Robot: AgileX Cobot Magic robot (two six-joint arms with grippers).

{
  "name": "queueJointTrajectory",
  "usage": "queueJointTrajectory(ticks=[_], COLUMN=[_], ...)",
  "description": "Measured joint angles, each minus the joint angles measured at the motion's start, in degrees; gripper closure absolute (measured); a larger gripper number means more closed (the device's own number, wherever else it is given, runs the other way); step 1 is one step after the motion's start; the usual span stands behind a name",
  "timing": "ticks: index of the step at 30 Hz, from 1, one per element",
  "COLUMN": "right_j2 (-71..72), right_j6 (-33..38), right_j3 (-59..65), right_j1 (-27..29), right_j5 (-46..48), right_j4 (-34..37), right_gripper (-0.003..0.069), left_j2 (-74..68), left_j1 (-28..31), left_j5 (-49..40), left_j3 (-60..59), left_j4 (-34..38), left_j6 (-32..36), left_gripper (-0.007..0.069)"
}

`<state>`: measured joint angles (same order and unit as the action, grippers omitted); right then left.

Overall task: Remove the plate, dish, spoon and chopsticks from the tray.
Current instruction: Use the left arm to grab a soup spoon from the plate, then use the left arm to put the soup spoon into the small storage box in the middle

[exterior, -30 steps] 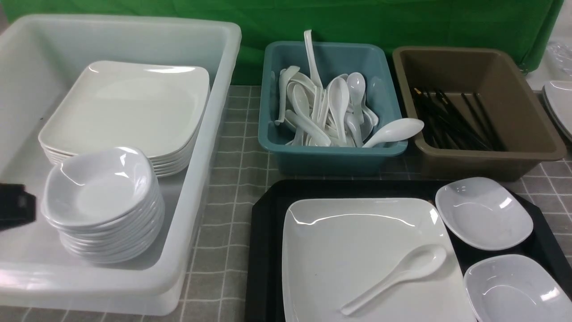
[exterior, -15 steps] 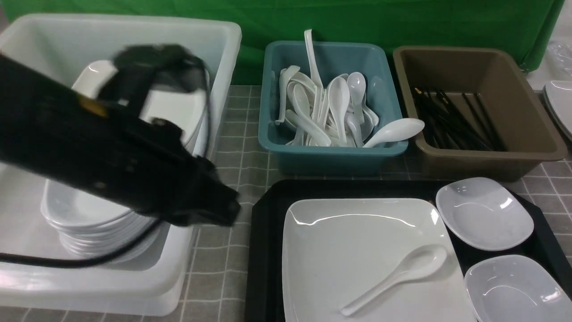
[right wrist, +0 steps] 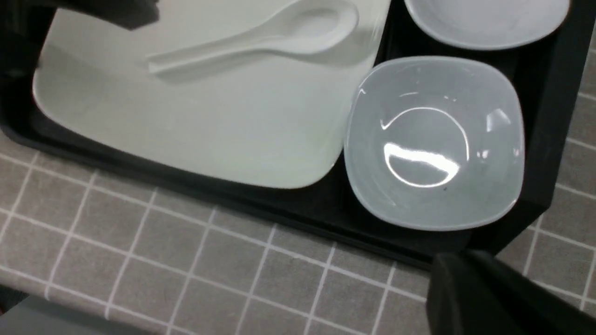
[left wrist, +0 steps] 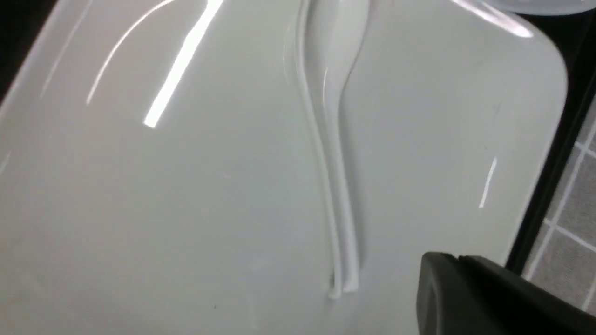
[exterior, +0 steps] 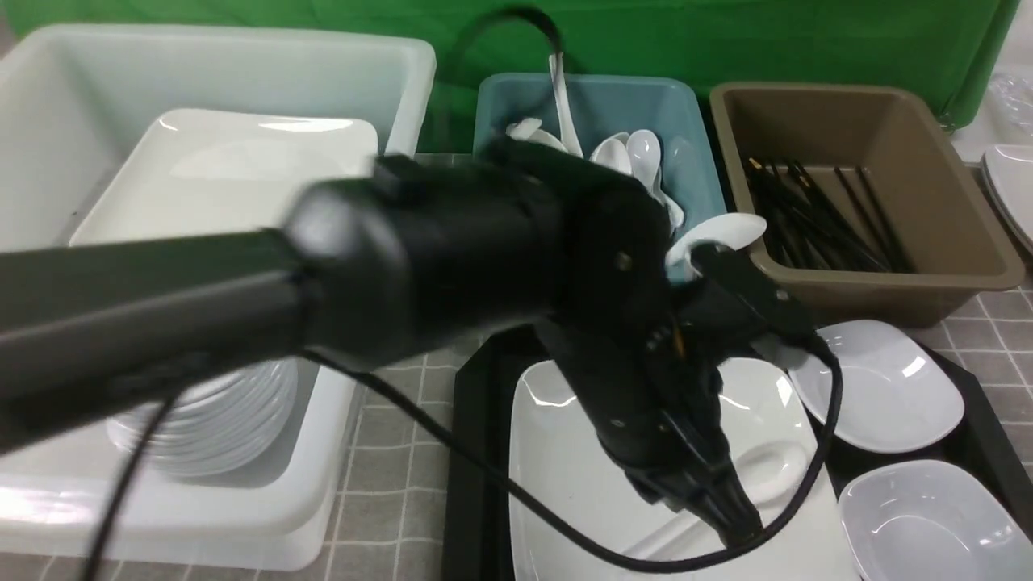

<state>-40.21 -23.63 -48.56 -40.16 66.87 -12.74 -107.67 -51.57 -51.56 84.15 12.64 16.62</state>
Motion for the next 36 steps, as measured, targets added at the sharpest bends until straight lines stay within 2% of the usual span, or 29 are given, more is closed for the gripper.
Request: queueJointTrajectory(ticks=[4,7,10,12,14,17,18,20,21,22,23,26,30,31,36], right_j2=[0.72,1.24,1.4,1.4,1.4,1.4,1.4,1.4,1.4,1.4,1.4,1.4,1.4,1.4,1.4], right_j6=[-0.52,-0.61,-0.56,-0.2,-0.07,0.63,0.69,0.73,0.8,0.86,0.91,1.23,1.62,1.77,1.93], right_j3=[0.44,0.49,0.66,0.79,0.79,0.79,0.79,0.79,0.79,0.79,0.79,0.79,0.79,0.79,0.79], right_j1=[0.0,0.0,0.0,0.0,0.0,0.0,0.0,0.0,0.0,0.0,0.0,0.0,0.0,0.0,0.0], right_j5=[0.0,0.0,0.0,0.0,0.0,0.0,0.0,0.0,0.0,0.0,0.0,0.0,0.0,0.0,-0.05], right_j4=[-0.26,-0.38,-0.49,-0.49,-0.55,-0.55,-0.61,-0.61,-0.61,-0.61,-0.61,-0.61,-0.61,-0.61,-0.61], right_gripper=[0.0635,0.0635,0.0635,0.0635,0.0635,0.0635,0.0635,0.0635,0.0635,0.0635,0.0635,0.0635,0.0635,0.0635,0.0635], left_j2=[-4.56,-7.92,-9.74,-10.67,-10.96,-11.17,-11.26,-11.31,-11.31,-11.38,-11.38,-11.19,-9.96,-8.82,-8.7], left_j1=[-0.09,-0.09,-0.09,-0.09,-0.09,-0.09,-0.09,-0.09,-0.09,-0.04,-0.04,0.03,1.24,2.9,9.87], left_j5=[1.54,2.41,2.71,3.32,3.64,3.56,3.56,3.5,2.88,2.0,1.3,-5.04,-8.68,-9.05,-2.26], left_j3=[0.54,0.56,0.61,0.69,0.99,1.21,1.26,1.32,1.45,1.74,1.97,5.39,11.75,17.53,29.34], left_j4=[-0.96,-2.03,-2.29,-2.65,-2.8,-2.99,-3.1,-3.1,-3.03,-3.03,-3.03,-5.0,-8.16,-9.01,-9.22], left_j6=[0.0,-0.05,-0.05,-0.05,-0.05,-0.55,-1.61,-2.06,-2.42,-2.79,-2.96,-4.8,-8.0,-8.84,-9.52], left_gripper=[0.0456,0.0283,0.0162,0.0113,0.0099,0.0141,0.023,0.0312,0.0423,0.0498,0.0526,0.0539,0.054,0.054,0.054])
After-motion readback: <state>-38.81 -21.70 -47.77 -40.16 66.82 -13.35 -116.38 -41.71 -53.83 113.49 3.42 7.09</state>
